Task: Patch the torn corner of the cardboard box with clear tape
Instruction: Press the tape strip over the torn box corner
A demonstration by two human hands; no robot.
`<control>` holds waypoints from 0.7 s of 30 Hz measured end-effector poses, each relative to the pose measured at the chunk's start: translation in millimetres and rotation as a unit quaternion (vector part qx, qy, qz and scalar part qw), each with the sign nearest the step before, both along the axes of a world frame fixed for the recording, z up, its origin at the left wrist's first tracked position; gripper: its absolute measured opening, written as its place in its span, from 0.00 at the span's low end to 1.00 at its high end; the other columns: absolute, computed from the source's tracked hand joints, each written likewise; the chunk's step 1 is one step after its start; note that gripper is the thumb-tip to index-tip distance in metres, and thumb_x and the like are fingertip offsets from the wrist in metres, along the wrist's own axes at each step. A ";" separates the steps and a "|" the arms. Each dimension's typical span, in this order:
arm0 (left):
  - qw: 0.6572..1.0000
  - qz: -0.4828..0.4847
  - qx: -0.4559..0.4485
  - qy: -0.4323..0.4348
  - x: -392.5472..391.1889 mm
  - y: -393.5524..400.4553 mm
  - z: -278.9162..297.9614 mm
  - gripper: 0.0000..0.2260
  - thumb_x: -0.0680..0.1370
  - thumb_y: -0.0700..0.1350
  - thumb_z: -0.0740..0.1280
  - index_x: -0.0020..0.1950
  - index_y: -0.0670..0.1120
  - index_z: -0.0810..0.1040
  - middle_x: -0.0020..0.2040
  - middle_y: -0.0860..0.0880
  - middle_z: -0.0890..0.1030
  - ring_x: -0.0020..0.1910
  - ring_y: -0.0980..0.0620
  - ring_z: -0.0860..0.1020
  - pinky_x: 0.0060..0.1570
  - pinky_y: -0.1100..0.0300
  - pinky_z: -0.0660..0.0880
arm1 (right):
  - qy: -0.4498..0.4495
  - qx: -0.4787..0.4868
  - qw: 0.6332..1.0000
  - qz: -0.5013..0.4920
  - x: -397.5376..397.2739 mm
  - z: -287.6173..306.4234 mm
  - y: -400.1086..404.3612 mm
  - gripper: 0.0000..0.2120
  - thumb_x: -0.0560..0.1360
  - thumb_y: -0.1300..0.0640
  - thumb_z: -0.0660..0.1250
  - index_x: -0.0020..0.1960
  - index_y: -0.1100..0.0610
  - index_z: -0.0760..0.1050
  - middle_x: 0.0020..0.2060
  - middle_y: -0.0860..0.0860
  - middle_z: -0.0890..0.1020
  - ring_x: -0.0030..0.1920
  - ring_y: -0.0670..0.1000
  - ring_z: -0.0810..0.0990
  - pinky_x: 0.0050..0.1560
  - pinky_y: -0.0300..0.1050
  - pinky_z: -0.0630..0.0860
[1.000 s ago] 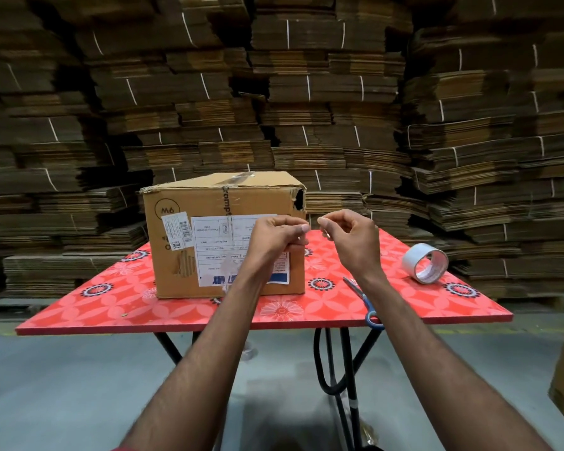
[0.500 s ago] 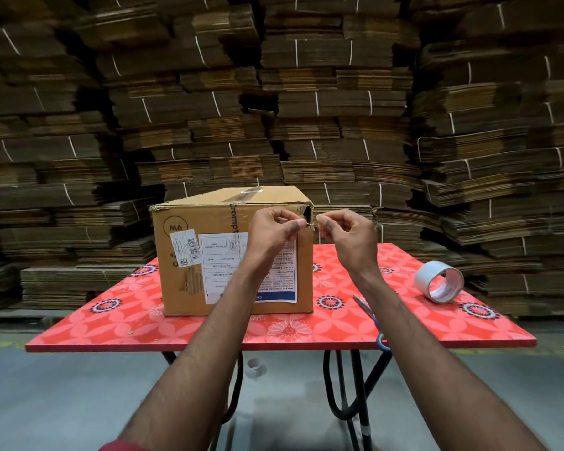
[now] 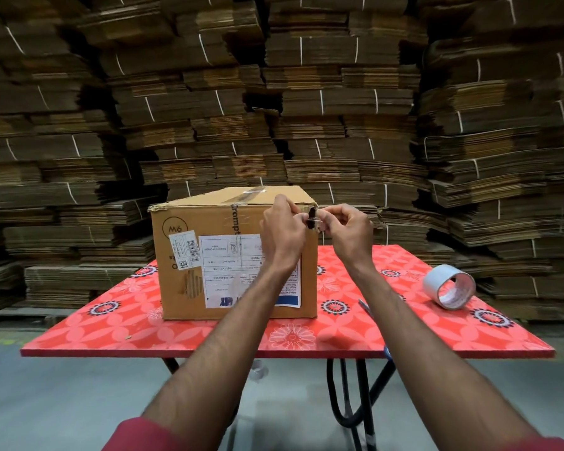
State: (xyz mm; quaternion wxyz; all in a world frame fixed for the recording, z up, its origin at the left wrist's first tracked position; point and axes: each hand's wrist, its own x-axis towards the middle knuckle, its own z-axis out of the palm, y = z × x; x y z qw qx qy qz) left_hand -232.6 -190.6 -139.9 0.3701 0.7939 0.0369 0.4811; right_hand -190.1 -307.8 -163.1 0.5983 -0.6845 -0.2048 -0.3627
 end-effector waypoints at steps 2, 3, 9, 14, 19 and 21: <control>1.000 0.016 0.018 -0.002 1.1 -1.3 0.3 0.09 0.76 0.46 0.74 0.50 0.46 0.76 0.42 0.49 0.83 0.42 0.49 0.82 0.39 0.51 0.79 | -0.002 0.007 1.000 0.002 3.7 -0.1 1.4 0.02 0.77 0.56 0.74 0.47 0.54 0.85 0.36 0.45 0.85 0.35 0.40 0.82 0.40 0.43 0.82; 0.999 0.022 0.026 -0.005 1.4 -1.6 0.6 0.09 0.76 0.46 0.73 0.51 0.46 0.75 0.43 0.48 0.83 0.42 0.48 0.82 0.39 0.51 0.79 | -0.005 0.010 1.000 0.003 5.5 -0.4 2.1 0.03 0.77 0.56 0.74 0.47 0.55 0.85 0.36 0.45 0.85 0.34 0.39 0.82 0.39 0.41 0.81; 0.998 0.028 0.052 -0.021 3.0 -2.0 1.1 0.13 0.77 0.44 0.73 0.57 0.45 0.73 0.45 0.47 0.84 0.43 0.48 0.84 0.39 0.52 0.82 | -0.017 0.022 1.000 0.006 13.2 -4.3 6.8 0.05 0.78 0.57 0.73 0.49 0.58 0.85 0.37 0.45 0.84 0.36 0.38 0.82 0.39 0.38 0.80; 0.996 0.032 0.078 -0.016 1.2 1.2 4.8 0.16 0.77 0.46 0.73 0.62 0.44 0.76 0.49 0.47 0.85 0.46 0.49 0.84 0.41 0.63 0.78 | -0.002 0.049 0.998 0.043 21.8 -8.2 8.3 0.05 0.78 0.57 0.73 0.50 0.59 0.85 0.41 0.49 0.85 0.41 0.46 0.84 0.44 0.43 0.83; 0.994 0.040 0.103 -0.001 -0.4 12.3 4.1 0.16 0.76 0.53 0.73 0.60 0.49 0.78 0.47 0.48 0.86 0.44 0.48 0.85 0.41 0.52 0.82 | 0.044 0.091 0.982 0.162 34.1 -9.1 5.0 0.03 0.77 0.59 0.74 0.48 0.59 0.84 0.40 0.53 0.86 0.40 0.49 0.81 0.44 0.46 0.79; 0.992 0.053 0.116 0.003 -1.8 16.5 3.2 0.18 0.75 0.56 0.72 0.62 0.52 0.78 0.48 0.48 0.86 0.45 0.48 0.84 0.42 0.53 0.82 | 0.048 0.092 0.975 0.195 36.8 -8.3 2.4 0.01 0.77 0.59 0.74 0.47 0.56 0.84 0.39 0.52 0.86 0.39 0.48 0.81 0.44 0.44 0.79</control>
